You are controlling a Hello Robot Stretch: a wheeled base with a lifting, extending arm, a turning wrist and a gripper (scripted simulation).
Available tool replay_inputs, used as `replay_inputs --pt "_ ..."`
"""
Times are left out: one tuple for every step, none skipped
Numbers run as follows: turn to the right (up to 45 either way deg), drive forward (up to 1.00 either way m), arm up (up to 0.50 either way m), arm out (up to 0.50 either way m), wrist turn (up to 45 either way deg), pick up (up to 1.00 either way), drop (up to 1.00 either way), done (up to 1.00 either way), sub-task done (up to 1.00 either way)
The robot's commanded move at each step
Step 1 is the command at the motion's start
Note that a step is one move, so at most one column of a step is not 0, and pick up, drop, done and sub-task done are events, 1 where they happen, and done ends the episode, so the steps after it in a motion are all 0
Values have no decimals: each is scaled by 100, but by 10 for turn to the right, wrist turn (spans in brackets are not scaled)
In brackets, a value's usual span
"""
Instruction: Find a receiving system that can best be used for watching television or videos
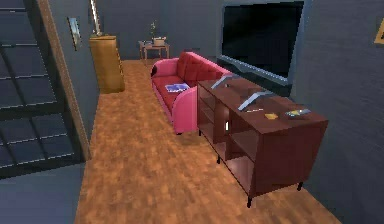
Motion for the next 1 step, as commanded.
replay_inputs --pt "0 15 0 0 0 0 0 0 0"
